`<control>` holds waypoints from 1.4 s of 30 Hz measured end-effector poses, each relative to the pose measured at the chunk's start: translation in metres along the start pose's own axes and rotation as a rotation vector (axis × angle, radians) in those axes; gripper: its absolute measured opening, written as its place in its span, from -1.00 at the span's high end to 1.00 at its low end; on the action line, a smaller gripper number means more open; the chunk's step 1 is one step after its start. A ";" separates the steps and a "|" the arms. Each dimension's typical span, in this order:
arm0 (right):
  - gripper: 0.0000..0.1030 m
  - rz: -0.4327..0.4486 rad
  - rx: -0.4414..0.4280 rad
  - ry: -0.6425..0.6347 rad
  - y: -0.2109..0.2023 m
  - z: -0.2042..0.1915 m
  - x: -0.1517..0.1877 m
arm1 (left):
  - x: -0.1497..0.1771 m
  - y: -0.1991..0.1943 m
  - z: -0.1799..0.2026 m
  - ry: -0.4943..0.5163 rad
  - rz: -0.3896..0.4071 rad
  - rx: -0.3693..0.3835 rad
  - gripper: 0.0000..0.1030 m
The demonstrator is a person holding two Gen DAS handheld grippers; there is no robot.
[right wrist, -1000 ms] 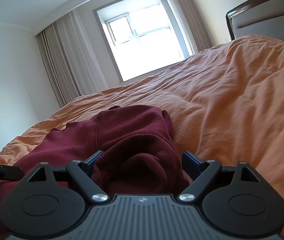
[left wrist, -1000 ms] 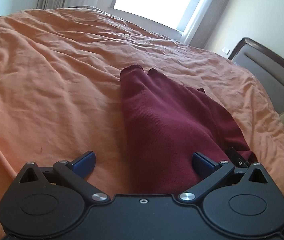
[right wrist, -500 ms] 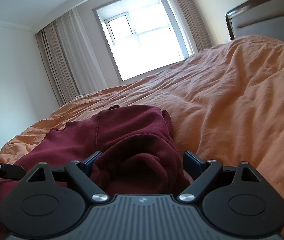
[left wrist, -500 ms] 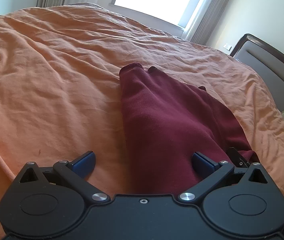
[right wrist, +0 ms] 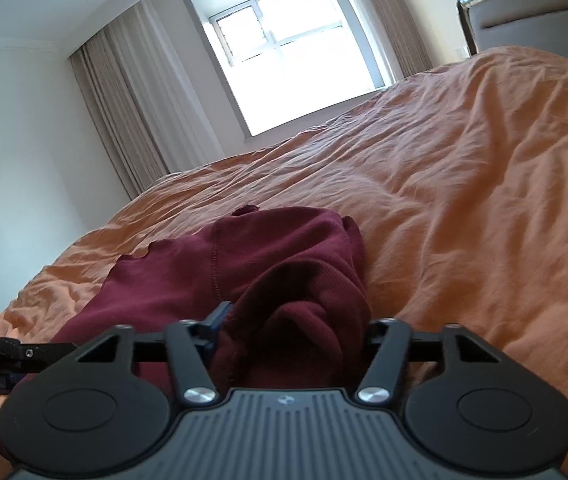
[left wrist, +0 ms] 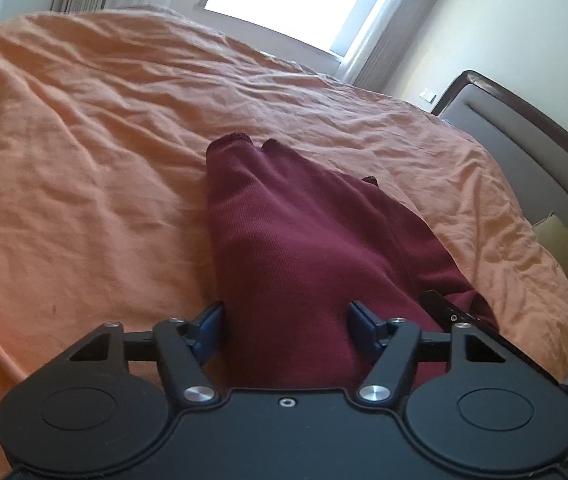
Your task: Fold small clothes
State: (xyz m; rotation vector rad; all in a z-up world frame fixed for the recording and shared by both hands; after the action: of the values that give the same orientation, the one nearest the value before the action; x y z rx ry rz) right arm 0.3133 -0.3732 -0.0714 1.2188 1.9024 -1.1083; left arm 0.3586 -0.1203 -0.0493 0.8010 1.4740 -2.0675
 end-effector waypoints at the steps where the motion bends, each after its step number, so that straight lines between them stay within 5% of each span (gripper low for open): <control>1: 0.11 -0.004 0.006 -0.019 -0.001 -0.004 -0.001 | 0.000 -0.001 0.001 0.009 0.005 -0.003 -0.21; 4: 0.41 -0.003 0.035 -0.097 -0.002 -0.021 -0.006 | -0.001 -0.008 0.003 0.031 0.028 -0.007 0.02; 8: 0.50 0.031 0.025 -0.157 -0.007 -0.041 -0.012 | -0.004 -0.018 0.003 0.044 0.052 0.002 0.27; 21: 0.53 0.100 -0.075 -0.413 0.007 -0.133 -0.018 | -0.019 -0.065 -0.016 0.033 0.162 -0.004 0.41; 33: 0.53 0.141 -0.255 -0.411 0.077 -0.218 -0.019 | -0.059 -0.107 -0.096 -0.018 0.295 -0.168 0.41; 37: 0.52 0.077 -0.278 -0.363 0.099 -0.225 -0.003 | -0.053 -0.106 -0.134 -0.089 0.268 -0.214 0.41; 42: 0.36 0.014 -0.200 -0.272 0.105 -0.201 0.013 | -0.031 -0.094 -0.169 -0.175 0.209 -0.210 0.39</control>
State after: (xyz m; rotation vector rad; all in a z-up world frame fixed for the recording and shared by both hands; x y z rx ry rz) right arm 0.3938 -0.1666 -0.0230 0.9200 1.7464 -0.9932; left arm 0.3491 0.0706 -0.0071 0.6443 1.4176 -1.7485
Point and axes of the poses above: each gripper's, at about its wrist camera, not at the fingertips, and y roughly the way its jaws point, z to its right, x to its underside, the point moved 3 cm from there along y, roughly the way its jaws point, and after that the axes turned 11 degrees about -x, right-handed, at the moved point
